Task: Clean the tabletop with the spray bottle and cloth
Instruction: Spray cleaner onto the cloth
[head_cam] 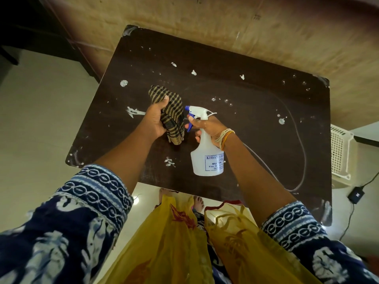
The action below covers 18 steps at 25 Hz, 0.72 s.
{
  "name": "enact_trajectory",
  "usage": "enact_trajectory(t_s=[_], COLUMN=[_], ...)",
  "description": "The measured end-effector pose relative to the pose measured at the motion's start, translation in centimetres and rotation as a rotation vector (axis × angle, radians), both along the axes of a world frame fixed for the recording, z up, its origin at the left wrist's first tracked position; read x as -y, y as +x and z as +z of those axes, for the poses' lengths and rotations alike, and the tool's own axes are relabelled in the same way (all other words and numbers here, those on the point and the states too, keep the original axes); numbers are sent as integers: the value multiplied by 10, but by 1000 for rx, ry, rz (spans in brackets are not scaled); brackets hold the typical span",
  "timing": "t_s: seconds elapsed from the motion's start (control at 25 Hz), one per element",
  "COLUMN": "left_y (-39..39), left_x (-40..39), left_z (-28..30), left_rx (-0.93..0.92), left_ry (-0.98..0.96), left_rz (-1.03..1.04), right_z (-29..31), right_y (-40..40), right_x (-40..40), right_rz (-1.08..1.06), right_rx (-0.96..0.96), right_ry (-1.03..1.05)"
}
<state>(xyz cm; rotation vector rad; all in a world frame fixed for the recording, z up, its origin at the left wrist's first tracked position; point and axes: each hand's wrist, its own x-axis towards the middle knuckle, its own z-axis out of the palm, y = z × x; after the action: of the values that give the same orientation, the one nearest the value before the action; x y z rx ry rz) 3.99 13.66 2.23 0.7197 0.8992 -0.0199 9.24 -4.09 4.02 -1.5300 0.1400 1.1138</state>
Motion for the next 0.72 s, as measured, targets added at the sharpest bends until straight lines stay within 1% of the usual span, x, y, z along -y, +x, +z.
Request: enact_trajectory(t_s=[0.16,0.28,0.4,0.56,0.72], left_y=[4,6,7,9,9], left_x=[-1,0,0,1,1], left_z=[3,8,10,12,14], left_rx=[25,37,47,57,44], left_ry=[7,2,-4,-23,-19], left_rz=[-6,-5,5,10,14], right_z=[1,2,3,-2,0], right_y=[3,4,5,7,8], right_x=[3,4,3,-2,1], right_rz=[45,47,102,17,23], right_rx=[16,20,30,40,58], right_ry=[-21,5,12,-28,-45])
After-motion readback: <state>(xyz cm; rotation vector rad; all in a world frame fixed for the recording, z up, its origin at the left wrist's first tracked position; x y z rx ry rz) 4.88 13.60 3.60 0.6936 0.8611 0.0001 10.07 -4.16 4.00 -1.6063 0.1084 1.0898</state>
